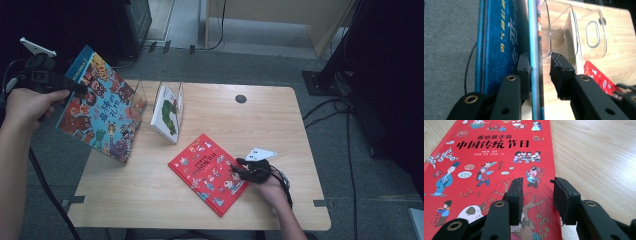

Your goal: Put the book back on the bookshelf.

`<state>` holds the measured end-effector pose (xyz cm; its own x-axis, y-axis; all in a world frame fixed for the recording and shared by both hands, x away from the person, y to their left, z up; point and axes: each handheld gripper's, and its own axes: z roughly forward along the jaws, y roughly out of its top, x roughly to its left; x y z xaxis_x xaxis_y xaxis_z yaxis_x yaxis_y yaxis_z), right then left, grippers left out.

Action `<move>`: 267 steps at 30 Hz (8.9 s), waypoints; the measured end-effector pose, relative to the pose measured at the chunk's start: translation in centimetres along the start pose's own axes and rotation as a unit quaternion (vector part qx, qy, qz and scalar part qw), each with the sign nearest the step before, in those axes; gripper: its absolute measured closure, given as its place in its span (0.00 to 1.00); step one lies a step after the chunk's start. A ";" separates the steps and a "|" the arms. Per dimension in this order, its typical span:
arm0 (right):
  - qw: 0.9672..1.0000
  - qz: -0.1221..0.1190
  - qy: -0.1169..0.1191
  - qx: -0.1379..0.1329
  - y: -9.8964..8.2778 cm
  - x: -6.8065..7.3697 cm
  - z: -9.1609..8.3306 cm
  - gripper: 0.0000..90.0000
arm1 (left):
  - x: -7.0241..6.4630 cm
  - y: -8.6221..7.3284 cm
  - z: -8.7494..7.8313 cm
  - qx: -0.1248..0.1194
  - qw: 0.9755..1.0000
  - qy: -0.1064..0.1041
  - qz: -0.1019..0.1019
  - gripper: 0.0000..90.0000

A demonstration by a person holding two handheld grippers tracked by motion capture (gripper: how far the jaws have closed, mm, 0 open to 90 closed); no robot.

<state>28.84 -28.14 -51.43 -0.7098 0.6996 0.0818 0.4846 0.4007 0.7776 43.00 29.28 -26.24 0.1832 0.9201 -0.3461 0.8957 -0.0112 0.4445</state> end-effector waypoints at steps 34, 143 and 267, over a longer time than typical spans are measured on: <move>1.000 0.023 0.002 -0.003 0.2 -1.7 -0.8 0.70 | -2.5 -4.2 -3.9 -0.031 0.998 -0.032 0.037 0.56; 0.996 0.064 -0.069 0.000 -1.7 0.0 -0.5 0.98 | -15.5 -19.2 25.6 0.052 0.980 -0.155 0.117 0.93; 0.951 0.207 0.110 0.203 13.5 1.7 -1.0 0.89 | -17.0 -21.6 25.4 0.045 0.974 -0.195 0.104 0.70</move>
<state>33.65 -22.14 -40.20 -0.4834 0.7240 0.4921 0.8715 0.3449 0.3486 30.80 3.94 -50.97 0.4894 0.6757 -0.5513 0.8511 -0.2323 0.4709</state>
